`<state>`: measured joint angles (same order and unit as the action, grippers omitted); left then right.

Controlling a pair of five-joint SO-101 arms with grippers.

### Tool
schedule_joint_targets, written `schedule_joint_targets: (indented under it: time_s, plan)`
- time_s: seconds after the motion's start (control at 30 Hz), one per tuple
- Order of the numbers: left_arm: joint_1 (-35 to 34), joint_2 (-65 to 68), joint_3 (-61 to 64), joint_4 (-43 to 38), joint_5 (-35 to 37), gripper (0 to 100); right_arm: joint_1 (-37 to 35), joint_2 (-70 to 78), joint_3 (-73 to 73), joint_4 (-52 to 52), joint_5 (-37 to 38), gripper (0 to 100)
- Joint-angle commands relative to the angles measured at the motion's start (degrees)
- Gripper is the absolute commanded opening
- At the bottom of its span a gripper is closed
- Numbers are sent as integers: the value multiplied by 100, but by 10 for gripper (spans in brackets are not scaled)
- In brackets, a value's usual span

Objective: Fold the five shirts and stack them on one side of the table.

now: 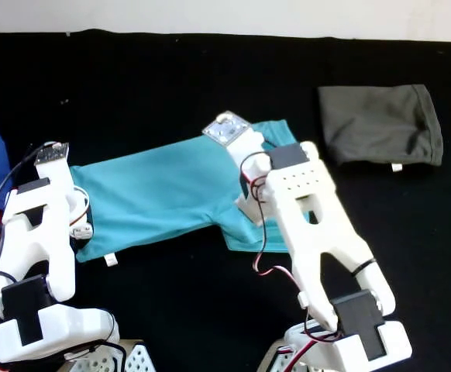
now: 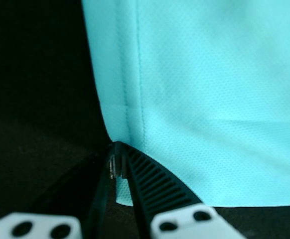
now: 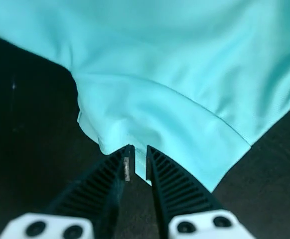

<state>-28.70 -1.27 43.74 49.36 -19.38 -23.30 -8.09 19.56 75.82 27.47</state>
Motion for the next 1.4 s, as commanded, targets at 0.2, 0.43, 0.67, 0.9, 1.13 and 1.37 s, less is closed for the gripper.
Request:
schedule_joint_targets:
  time_s: [0.2,0.43,0.67,0.9,1.13,1.37]
  plan:
    - [-66,-13,22,-149,62,8,602,-207,365,180,264,95]
    - [-66,-13,13,-149,62,8,980,-198,998,-593,686,98]
    - [-66,-13,13,-149,62,8,1103,356,1174,-1516,686,99]
    - [-66,-13,13,-149,62,8,1367,989,207,-1596,185,99]
    - [-66,-13,13,-149,62,8,1481,945,-374,-523,-132,180]
    - [-66,-13,13,-149,62,8,1490,462,-356,514,440,180]
